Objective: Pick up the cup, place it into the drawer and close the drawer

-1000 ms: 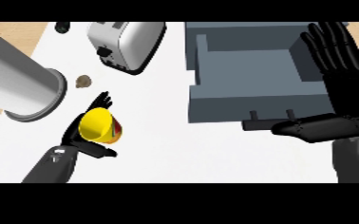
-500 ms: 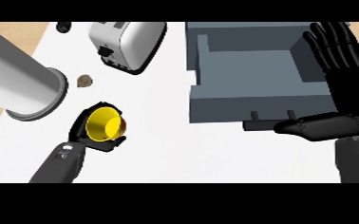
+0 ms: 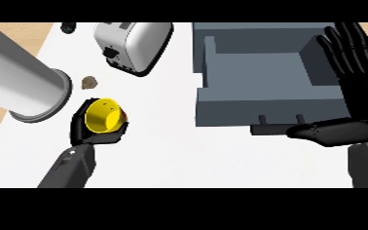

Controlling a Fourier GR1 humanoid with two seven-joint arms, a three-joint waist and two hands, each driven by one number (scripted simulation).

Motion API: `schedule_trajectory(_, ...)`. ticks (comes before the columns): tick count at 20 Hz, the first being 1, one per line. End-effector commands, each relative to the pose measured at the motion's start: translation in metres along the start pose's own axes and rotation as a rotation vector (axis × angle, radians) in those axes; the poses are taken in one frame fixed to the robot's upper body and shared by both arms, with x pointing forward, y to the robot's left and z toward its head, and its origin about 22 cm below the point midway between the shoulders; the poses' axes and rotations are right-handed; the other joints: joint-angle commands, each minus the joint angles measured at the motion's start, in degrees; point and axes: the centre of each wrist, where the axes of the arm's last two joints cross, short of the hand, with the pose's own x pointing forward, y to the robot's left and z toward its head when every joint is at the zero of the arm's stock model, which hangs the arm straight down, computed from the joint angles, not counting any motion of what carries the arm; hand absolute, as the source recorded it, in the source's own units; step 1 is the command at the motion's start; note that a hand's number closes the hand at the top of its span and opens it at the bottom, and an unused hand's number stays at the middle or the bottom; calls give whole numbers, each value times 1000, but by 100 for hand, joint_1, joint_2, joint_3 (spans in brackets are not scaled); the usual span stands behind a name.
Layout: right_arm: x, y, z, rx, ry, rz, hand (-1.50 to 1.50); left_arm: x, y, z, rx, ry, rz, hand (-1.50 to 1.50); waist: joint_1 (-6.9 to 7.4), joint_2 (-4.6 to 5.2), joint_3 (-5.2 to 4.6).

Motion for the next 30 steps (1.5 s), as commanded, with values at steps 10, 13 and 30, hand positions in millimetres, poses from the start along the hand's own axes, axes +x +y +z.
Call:
schedule_trajectory(10, 1, 4, 8, 1, 24, 18, -150, 64, -108, -110, -227, -215, 185, 150, 110, -88, 25)
schedule_trajectory(13, 3, -5, -3, -25, 35, 32, -150, 94, -147, -130, -313, -247, 208, 150, 185, -113, 28)
schedule_trajectory(30, -16, 15, 11, -10, 0, 13, -150, 242, -275, -201, -363, -107, 42, 150, -74, -41, 25)
